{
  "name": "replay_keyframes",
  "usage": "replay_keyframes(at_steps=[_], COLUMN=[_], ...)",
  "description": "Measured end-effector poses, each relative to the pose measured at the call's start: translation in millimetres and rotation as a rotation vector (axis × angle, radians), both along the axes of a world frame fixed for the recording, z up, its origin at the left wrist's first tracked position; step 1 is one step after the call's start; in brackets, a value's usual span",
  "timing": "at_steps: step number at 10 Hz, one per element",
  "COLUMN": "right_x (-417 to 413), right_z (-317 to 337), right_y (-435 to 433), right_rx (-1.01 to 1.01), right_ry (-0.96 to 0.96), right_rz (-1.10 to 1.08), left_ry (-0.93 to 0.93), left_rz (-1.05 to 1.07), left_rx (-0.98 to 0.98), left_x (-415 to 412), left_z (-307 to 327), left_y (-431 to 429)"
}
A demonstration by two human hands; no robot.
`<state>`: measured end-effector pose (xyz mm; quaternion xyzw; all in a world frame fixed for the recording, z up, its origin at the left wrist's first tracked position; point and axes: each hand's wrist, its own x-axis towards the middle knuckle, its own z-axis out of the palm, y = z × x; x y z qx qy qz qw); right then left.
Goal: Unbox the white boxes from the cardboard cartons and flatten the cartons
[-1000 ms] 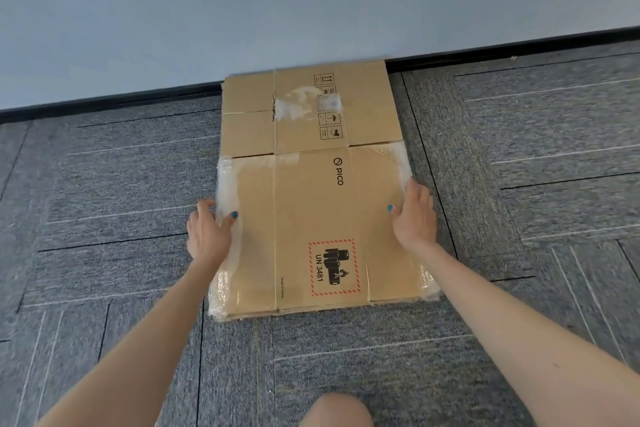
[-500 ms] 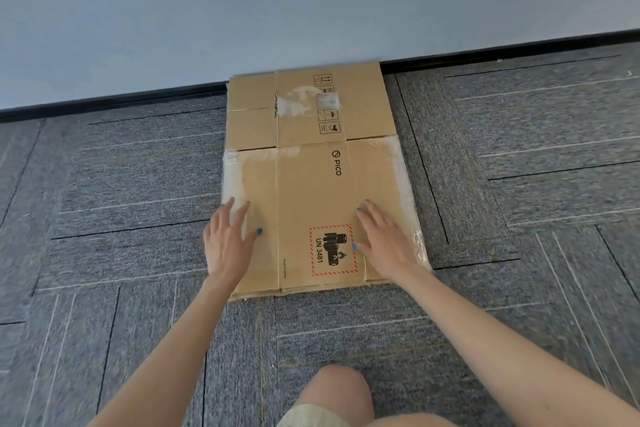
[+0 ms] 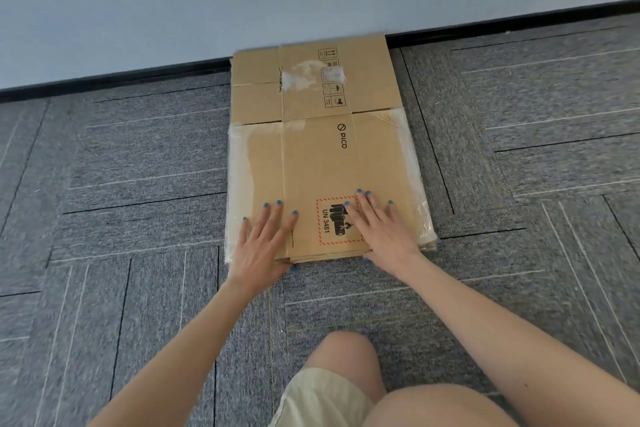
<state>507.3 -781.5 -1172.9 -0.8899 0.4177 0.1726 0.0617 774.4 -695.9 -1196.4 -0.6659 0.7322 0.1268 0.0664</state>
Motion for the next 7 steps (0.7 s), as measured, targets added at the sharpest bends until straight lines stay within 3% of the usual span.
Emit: replay_keyframes(at_steps=[2, 4, 6, 7], right_x=[1.2, 9.8, 6.4, 2.9], right_z=[-2.4, 16.7, 59.1, 83.5], right_y=[-3.4, -1.2, 2.8, 10.0], right_rx=[-0.027, -0.002, 0.125, 0.057], right_ry=[0.087, 0.083, -0.107, -0.175], right_rz=[0.061, 0.024, -0.001, -0.007], left_ry=[-0.059, -0.017, 0.001, 0.063], left_rz=[-0.048, 0.038, 0.035, 0.090], left_rx=[0.022, 0.080, 0.060, -0.033], left_x=[1.9, -10.8, -19.3, -26.1], left_z=[-1.3, 13.2, 49.3, 73.7], left_y=[-4.6, -10.6, -16.1, -15.9])
